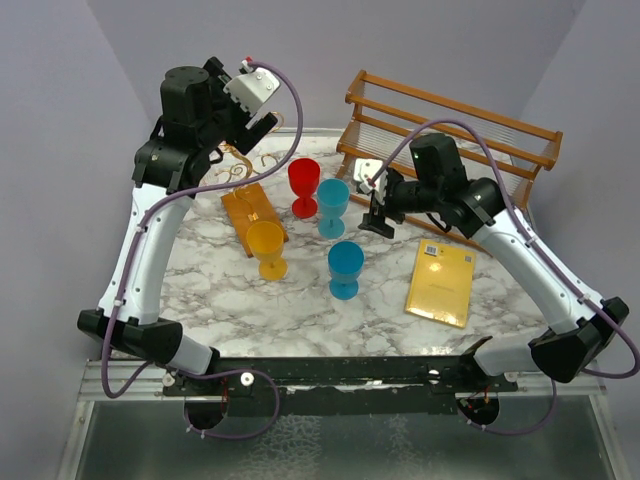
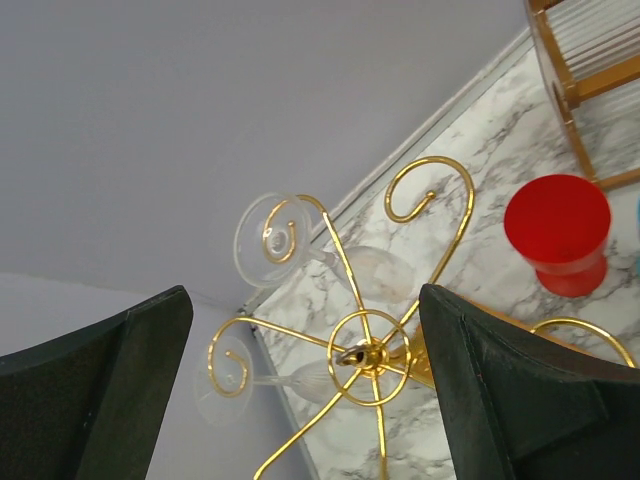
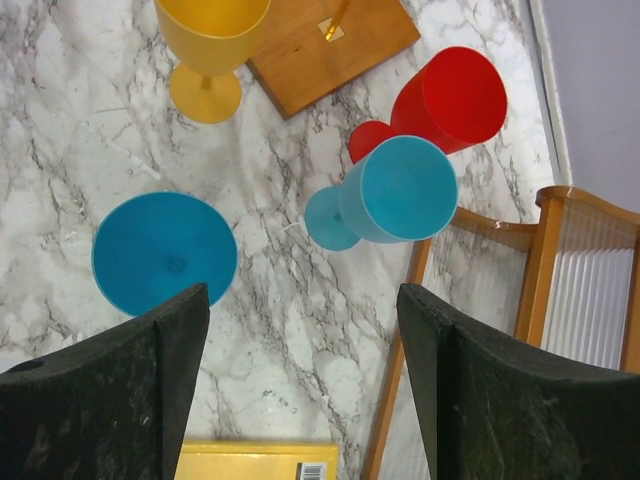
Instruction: Place the wine glass upside down on the wine glass rack
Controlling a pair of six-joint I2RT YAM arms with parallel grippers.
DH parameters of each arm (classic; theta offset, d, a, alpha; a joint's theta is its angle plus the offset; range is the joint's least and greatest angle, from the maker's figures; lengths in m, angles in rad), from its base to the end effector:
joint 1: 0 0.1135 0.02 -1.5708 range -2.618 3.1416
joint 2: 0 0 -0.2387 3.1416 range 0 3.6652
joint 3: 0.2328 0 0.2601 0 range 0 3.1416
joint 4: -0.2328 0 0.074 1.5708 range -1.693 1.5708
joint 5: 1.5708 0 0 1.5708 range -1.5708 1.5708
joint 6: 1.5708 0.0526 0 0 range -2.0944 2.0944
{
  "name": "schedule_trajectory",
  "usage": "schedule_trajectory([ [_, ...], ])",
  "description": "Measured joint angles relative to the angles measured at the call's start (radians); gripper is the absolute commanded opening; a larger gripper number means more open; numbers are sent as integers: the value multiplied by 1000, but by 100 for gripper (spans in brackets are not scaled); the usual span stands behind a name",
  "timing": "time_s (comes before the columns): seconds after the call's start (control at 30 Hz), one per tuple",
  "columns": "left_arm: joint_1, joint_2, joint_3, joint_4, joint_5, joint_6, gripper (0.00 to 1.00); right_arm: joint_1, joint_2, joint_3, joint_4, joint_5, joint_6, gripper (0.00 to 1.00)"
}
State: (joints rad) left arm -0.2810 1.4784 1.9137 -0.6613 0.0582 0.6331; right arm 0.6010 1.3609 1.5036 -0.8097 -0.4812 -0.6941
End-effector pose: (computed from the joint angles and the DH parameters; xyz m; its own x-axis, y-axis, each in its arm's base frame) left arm 0.3118 -0.0932 0.4840 0.0225 0.6083 -0.7934 0.3945 0.7238 0.5661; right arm 0.2395 0.1937 0.3677 0.1203 -0.6050 -0.7871 -0.9422 0.1801 -0.2825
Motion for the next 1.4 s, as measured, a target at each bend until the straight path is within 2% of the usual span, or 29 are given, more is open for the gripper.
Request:
schedule_trajectory([
  [0.13, 0, -21, -19, -7, 27, -107, 99, 14, 3, -13, -19, 6, -12, 76],
  [0.37, 25, -34, -20, -6, 39, -287, 99, 108, 51, -43, -46, 68, -18, 76],
  [0.6, 70, -35, 31, -3, 43, -377, 99, 133, 120, -37, -72, 122, -16, 69],
  [0.9, 72, -32, 64, -3, 47, -400, 99, 185, 250, -7, -148, 161, -12, 51],
  [1.1, 72, -15, 76, -6, 50, -399, 99, 194, 297, 6, -174, 181, -6, 29],
  [1.4, 72, 14, 76, -13, 58, -396, 99, 198, 316, 62, -205, 180, -2, 2],
])
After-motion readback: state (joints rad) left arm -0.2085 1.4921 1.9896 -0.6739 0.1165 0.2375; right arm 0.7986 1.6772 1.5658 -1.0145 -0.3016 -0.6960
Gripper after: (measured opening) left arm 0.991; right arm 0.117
